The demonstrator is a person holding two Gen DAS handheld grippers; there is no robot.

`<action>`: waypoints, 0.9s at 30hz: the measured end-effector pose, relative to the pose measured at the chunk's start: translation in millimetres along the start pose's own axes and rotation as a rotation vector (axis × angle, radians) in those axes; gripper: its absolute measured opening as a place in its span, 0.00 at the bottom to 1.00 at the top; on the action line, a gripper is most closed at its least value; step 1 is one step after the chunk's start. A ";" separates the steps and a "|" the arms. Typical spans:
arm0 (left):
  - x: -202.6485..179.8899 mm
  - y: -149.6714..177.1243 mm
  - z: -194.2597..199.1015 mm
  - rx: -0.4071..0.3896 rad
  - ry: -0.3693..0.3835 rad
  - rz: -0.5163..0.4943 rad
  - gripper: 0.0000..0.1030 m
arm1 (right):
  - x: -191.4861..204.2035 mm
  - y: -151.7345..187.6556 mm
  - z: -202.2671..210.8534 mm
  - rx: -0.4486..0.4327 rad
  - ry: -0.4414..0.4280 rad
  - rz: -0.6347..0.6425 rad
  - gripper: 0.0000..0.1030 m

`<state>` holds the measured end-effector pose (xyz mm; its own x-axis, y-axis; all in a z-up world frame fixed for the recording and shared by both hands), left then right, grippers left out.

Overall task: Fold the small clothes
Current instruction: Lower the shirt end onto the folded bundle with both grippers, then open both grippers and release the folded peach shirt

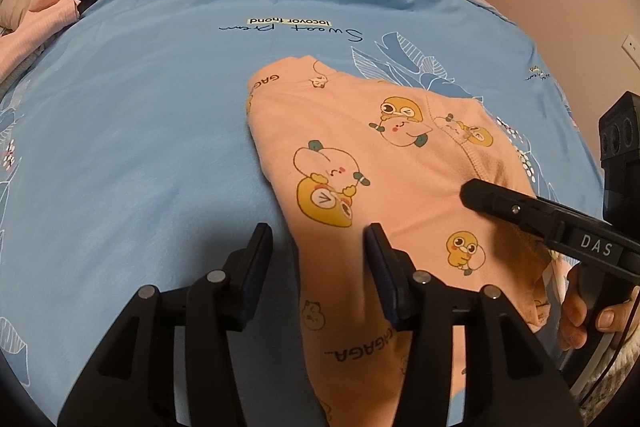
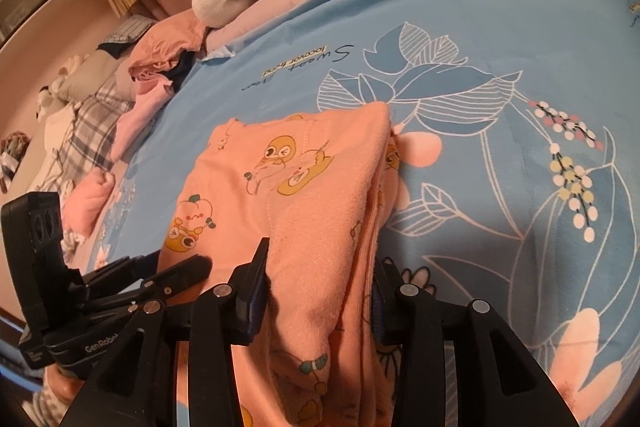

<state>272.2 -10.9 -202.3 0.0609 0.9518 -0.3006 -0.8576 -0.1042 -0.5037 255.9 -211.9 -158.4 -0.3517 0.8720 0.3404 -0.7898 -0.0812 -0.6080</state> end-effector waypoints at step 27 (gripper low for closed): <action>4.1 7.8 5.7 -0.002 -0.038 0.006 0.52 | -4.0 4.3 4.8 0.004 0.047 0.015 0.42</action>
<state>262.9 -6.2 -202.9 0.0362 0.9614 -0.2727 -0.8569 -0.1105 -0.5035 251.5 -218.0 -159.0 -0.3401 0.8922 0.2972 -0.7866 -0.0967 -0.6099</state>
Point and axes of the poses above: each gripper's, at about its wrist camera, not at the fingertips, and z roughly against the way its jaws point, x to its left, y to its underside, the point moved 8 cm from there along -z, roughly the way its jaws point, and after that the axes turned 10 degrees about z, right-handed, at the moved point
